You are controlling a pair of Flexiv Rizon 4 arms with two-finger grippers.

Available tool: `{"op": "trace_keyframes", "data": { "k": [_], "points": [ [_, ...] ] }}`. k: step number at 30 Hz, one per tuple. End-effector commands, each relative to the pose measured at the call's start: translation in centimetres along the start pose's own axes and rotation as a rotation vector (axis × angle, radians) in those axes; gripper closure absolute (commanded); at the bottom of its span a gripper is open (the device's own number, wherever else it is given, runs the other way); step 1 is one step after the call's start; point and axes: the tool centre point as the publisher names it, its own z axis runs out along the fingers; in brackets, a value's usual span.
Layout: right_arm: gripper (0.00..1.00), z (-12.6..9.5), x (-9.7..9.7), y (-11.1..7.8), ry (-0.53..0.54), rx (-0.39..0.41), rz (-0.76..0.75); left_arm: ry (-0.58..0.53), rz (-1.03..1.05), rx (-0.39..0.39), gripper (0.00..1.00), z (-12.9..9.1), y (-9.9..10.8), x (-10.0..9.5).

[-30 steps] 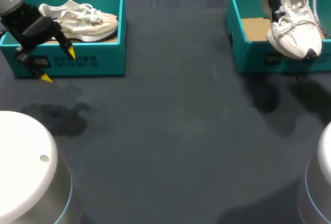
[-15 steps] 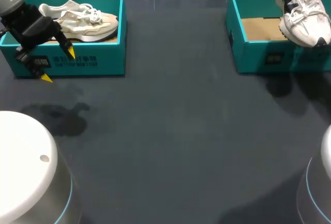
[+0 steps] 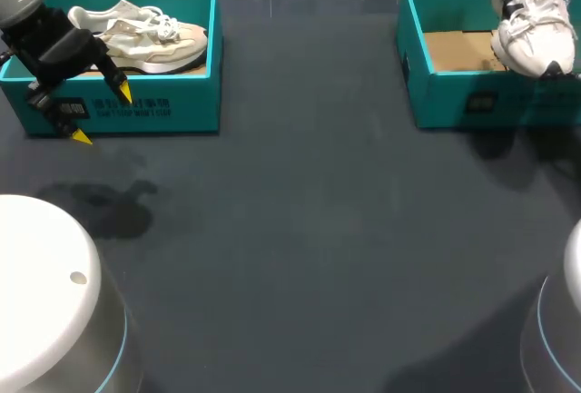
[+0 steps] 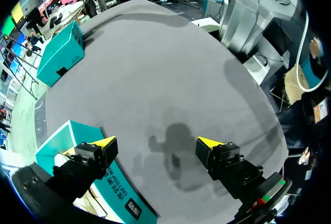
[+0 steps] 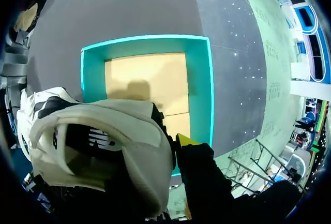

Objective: Take the shoe out of the shoebox, open the shoe tongue, remove and reinsert the insole, then place the shoe into the shoebox

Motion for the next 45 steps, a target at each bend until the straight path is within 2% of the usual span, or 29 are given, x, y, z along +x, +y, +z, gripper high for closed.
{"op": "trace_keyframes", "data": {
  "k": [1, 5, 12, 18, 19, 32, 33, 35, 36, 38, 39, 40, 45],
  "points": [
    [1.0, -0.4, 1.5, -1.3, -0.025, 0.026, 0.185, 0.0, 0.001, -0.003, 0.0, 0.0, 0.0, 0.1],
    [1.0, -0.5, 2.8, -2.8, -0.035, 0.053, 0.355, 0.0, 0.001, -0.003, 0.0, 0.0, 0.0, 0.1],
    [1.0, -0.6, 4.8, -4.4, 0.002, 0.132, 0.624, 0.0, 0.001, -0.003, 0.0, 0.0, 0.0, 0.1],
    [1.0, -0.6, 5.5, -5.6, 0.047, 0.133, 0.785, 0.0, 0.001, -0.003, 0.0, 0.0, 0.0, 0.1],
    [1.0, -0.8, 5.5, -5.8, 0.077, 0.129, 0.804, 0.0, 0.001, -0.003, 0.0, 0.0, 0.0, 0.1],
    [1.0, -0.8, 5.5, -5.8, 0.077, 0.129, 0.804, 0.0, 0.001, -0.003, 0.0, 0.0, 0.0, 0.1],
    [1.0, -0.6, 5.4, -6.1, 0.074, 0.157, 0.851, 0.0, 0.001, -0.003, 0.0, 0.0, 0.0, 0.1],
    [1.0, -0.2, 5.3, -7.0, 0.084, 0.136, 0.934, 0.0, 0.001, -0.003, 0.0, 0.0, 0.0, 0.1],
    [1.0, 0.1, 5.3, -7.5, 0.087, 0.174, 0.989, 0.0, 0.001, -0.003, 0.0, 0.0, 0.0, 0.1],
    [1.0, 0.3, 5.4, -8.3, 0.089, 0.143, 1.05, 0.0, 0.001, -0.003, 0.0, 0.0, 0.0, 0.1],
    [1.0, 0.5, 5.5, -8.7, 0.092, 0.166, 1.103, 0.0, 0.001, -0.003, 0.0, 0.0, 0.0, 0.1],
    [1.0, 0.7, 5.6, -9.0, 0.102, 0.142, 1.12, 0.0, 0.001, -0.003, 0.0, 0.0, 0.0, 0.1],
    [1.0, 1.0, 5.9, -10.2, 0.093, 0.141, 1.243, 0.0, 0.001, -0.003, 0.0, 0.0, 0.0, 0.1]
  ]
}}
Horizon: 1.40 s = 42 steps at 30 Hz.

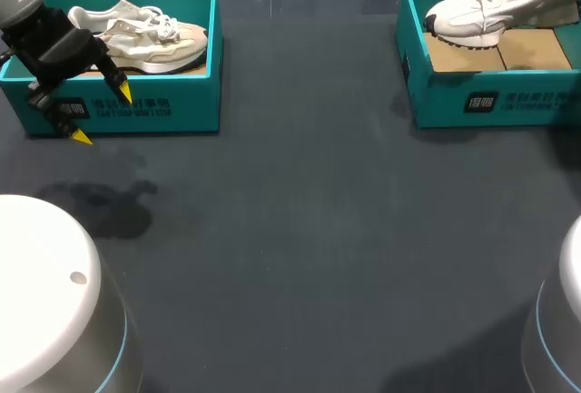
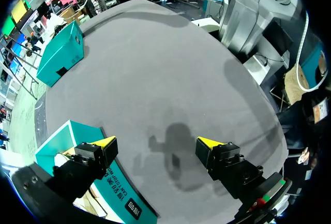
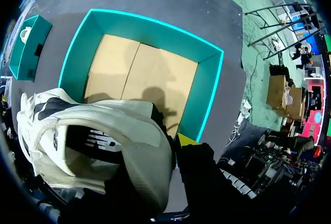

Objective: Take the shoe out of the shoebox, open the shoe tongue, remove and reinsert the insole, then place the shoe into the shoebox

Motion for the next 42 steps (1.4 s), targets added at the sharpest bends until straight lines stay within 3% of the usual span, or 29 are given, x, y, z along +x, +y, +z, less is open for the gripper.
{"op": "trace_keyframes", "data": {
  "k": [1, 3, 19, 30, 42],
  "points": [
    [1.0, 0.2, -0.8, -0.5, 0.004, -0.011, 0.121, 0.0, 0.001, -0.003, 0.0, 0.0, 0.0, 0.1],
    [1.0, 0.5, -1.1, -0.7, -0.034, 0.022, 0.204, 0.0, 0.001, -0.003, 0.0, 0.0, 0.0, 0.1],
    [1.0, 0.5, -1.1, -0.7, -0.034, 0.022, 0.204, 0.0, 0.001, -0.003, 0.0, 0.0, 0.0, 0.1],
    [1.0, 4.3, -4.3, -1.9, -0.066, -0.019, 0.277, 0.0, 0.001, -0.003, 0.0, 0.0, 0.0, 0.1],
    [1.0, 7.4, -4.6, -2.1, -0.091, -0.042, 0.274, 0.0, 0.001, -0.003, 0.0, 0.0, 0.0, 0.1]
  ]
}}
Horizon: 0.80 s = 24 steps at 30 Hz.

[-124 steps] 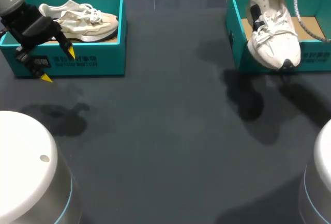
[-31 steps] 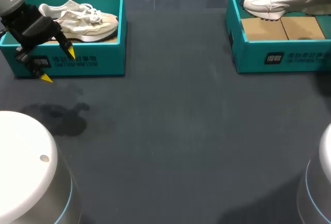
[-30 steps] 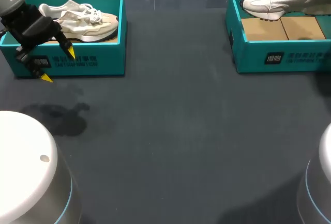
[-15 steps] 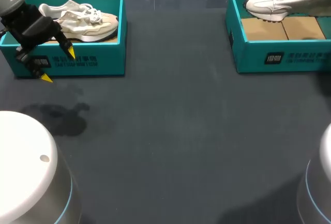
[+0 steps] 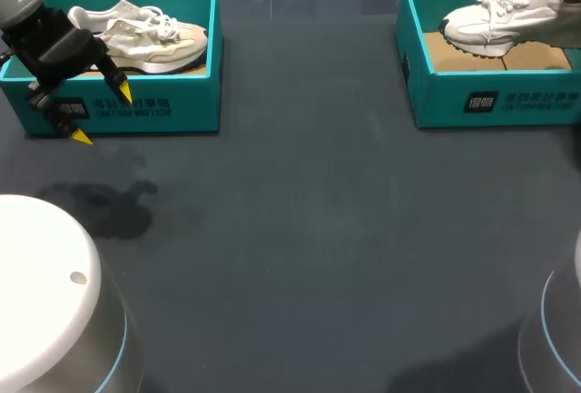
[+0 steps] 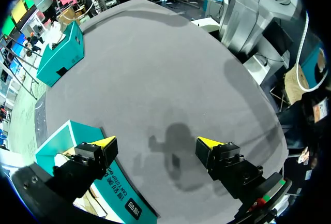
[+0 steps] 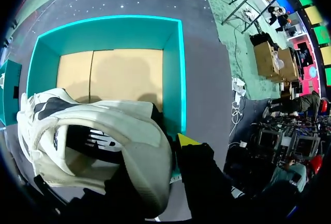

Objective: Take the shoe out of the shoebox, open the shoe tongue, remove and reinsert the insole, then place the shoe into the shoebox

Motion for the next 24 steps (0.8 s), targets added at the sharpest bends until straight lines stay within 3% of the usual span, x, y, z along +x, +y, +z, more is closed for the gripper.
{"op": "trace_keyframes", "data": {
  "k": [1, 18, 24],
  "points": [
    [1.0, 1.0, 0.2, -0.7, 0.002, -0.028, 0.005, 0.0, 0.001, -0.003, 0.0, 0.0, 0.0, 0.1],
    [1.0, 1.7, 0.2, -1.1, -0.007, -0.015, 0.016, 0.0, 0.001, -0.003, 0.0, 0.0, 0.0, 0.1],
    [1.0, 3.0, 0.1, -1.2, 0.005, -0.008, 0.05, 0.0, 0.001, -0.003, 0.0, 0.0, 0.0, 0.1]
  ]
}}
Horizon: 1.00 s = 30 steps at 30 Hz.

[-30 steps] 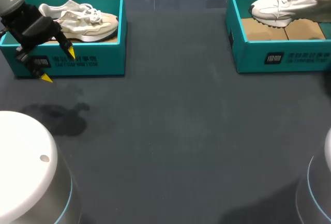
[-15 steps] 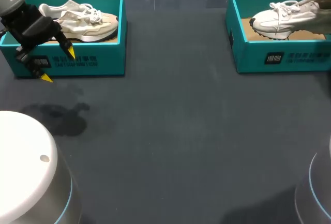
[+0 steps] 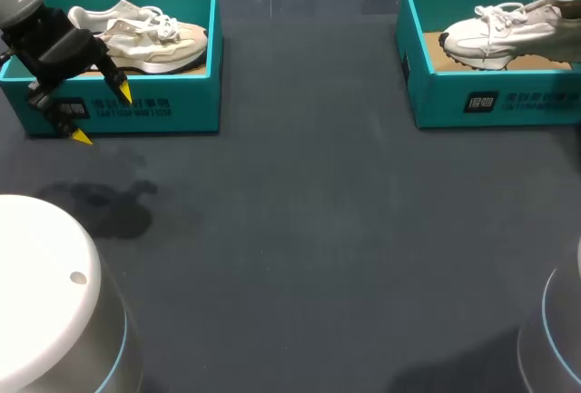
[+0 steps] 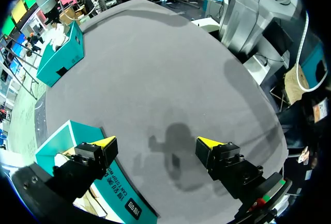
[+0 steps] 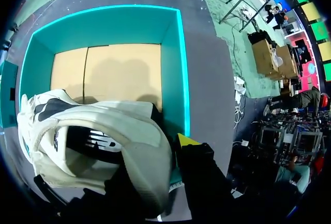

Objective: Take the shoe out of the shoebox, open the shoe tongue, remove and reinsert the insole, then place the shoe into the shoebox

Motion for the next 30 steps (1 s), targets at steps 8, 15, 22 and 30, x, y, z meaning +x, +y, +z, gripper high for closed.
{"op": "trace_keyframes", "data": {
  "k": [8, 15, 22, 30],
  "points": [
    [1.0, 0.9, 0.9, -0.9, -0.009, -0.027, 0.008, 0.0, 0.001, -0.003, 0.0, 0.0, 0.0, 0.1],
    [1.0, 2.8, 1.7, -1.8, -0.002, -0.009, -0.002, 0.0, 0.001, -0.003, 0.0, 0.0, 0.0, 0.1],
    [1.0, 3.8, 1.9, -2.2, 0.013, 0.001, -0.005, 0.0, 0.001, -0.003, 0.0, 0.0, 0.0, 0.1],
    [1.0, 5.5, 2.4, -2.6, 0.013, -0.002, -0.025, 0.0, 0.001, -0.003, 0.0, 0.0, 0.0, 0.1]
  ]
}}
